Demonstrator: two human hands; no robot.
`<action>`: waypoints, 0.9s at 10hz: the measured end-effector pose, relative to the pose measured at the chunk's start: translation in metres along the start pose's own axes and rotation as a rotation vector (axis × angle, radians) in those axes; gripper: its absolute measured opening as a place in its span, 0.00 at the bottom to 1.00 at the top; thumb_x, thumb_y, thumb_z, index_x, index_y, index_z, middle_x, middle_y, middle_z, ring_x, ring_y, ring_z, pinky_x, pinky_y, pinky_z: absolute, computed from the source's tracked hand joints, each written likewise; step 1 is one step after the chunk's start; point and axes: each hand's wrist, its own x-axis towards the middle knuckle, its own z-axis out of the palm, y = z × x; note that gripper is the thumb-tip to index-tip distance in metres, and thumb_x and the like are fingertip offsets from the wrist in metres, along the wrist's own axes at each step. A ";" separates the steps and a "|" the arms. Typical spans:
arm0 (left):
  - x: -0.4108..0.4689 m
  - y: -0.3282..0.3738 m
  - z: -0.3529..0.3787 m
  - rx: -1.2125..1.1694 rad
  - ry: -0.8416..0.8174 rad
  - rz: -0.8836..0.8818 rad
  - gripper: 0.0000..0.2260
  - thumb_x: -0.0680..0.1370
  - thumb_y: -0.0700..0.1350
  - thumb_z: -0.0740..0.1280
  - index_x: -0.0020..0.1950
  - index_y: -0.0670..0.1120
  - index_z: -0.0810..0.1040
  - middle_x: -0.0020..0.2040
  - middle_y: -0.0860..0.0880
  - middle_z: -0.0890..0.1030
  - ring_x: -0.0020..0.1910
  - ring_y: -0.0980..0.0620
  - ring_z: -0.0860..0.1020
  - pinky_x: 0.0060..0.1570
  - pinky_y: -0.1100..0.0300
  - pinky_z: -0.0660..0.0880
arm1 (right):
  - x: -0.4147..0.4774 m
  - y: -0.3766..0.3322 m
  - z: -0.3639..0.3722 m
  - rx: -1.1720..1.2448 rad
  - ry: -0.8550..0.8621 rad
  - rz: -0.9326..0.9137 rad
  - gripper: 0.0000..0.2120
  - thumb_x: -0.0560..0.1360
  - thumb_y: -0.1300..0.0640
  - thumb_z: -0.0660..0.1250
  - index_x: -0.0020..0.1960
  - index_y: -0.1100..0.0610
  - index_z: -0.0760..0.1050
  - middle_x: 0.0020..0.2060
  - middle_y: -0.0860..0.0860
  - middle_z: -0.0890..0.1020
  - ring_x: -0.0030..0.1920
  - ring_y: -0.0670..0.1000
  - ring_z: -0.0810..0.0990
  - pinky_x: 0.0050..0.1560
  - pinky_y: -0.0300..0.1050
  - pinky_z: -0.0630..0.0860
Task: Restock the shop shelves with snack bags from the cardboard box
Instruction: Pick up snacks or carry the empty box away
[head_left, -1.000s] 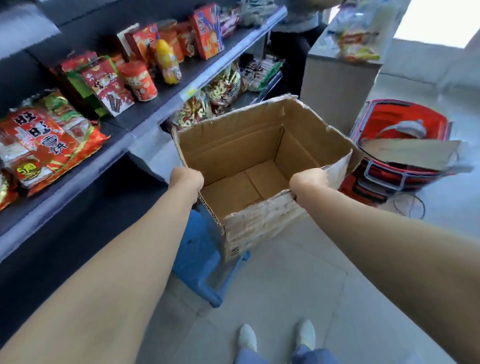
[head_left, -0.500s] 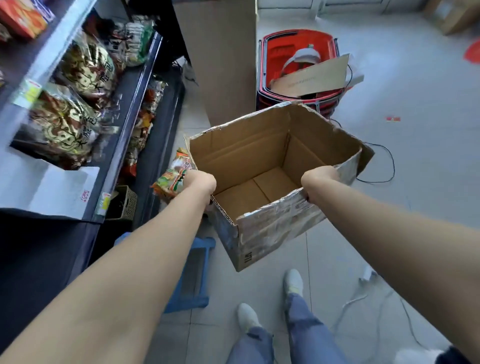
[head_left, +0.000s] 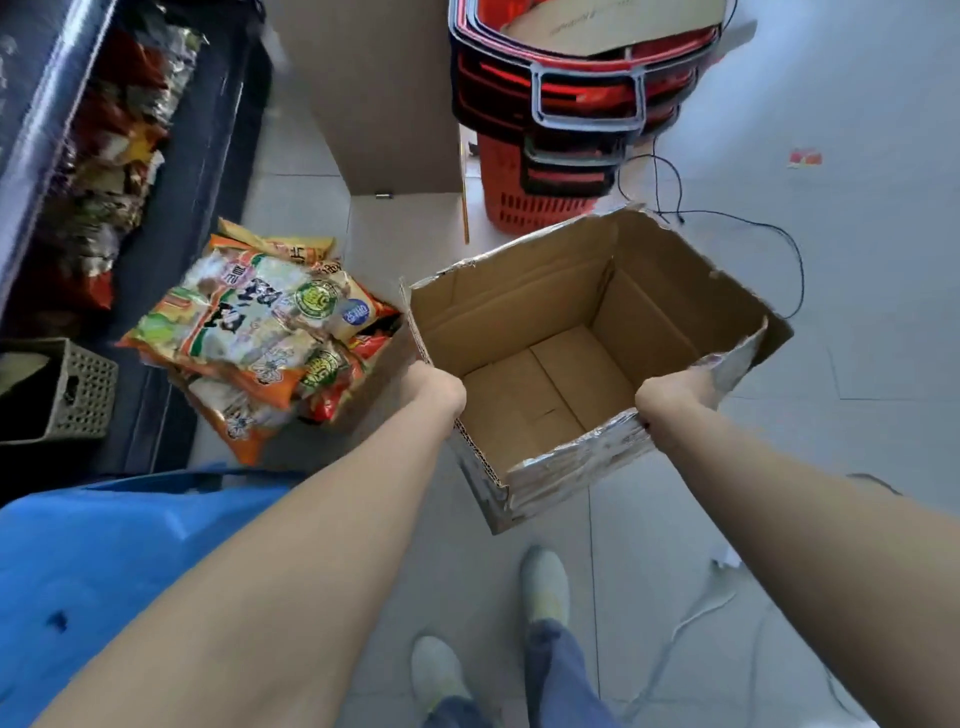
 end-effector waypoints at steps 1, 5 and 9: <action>0.049 -0.013 0.048 -0.074 0.055 -0.031 0.13 0.78 0.35 0.58 0.62 0.40 0.71 0.59 0.43 0.75 0.55 0.42 0.74 0.51 0.57 0.72 | 0.030 0.009 0.024 0.129 -0.087 0.027 0.24 0.76 0.61 0.63 0.70 0.56 0.63 0.62 0.51 0.72 0.34 0.43 0.63 0.22 0.28 0.63; 0.064 -0.004 0.097 -0.296 -0.224 -0.099 0.12 0.77 0.40 0.65 0.59 0.39 0.70 0.65 0.34 0.73 0.64 0.35 0.73 0.62 0.43 0.73 | 0.036 0.005 0.051 0.119 -0.022 -0.134 0.24 0.78 0.66 0.56 0.74 0.60 0.59 0.67 0.59 0.71 0.63 0.59 0.74 0.62 0.50 0.73; 0.035 0.028 -0.117 -0.464 0.132 -0.004 0.13 0.77 0.42 0.66 0.59 0.39 0.75 0.54 0.41 0.78 0.55 0.41 0.77 0.52 0.58 0.74 | -0.103 -0.166 0.033 -0.125 -0.313 -0.658 0.22 0.78 0.58 0.61 0.71 0.59 0.65 0.64 0.56 0.75 0.62 0.56 0.75 0.59 0.46 0.70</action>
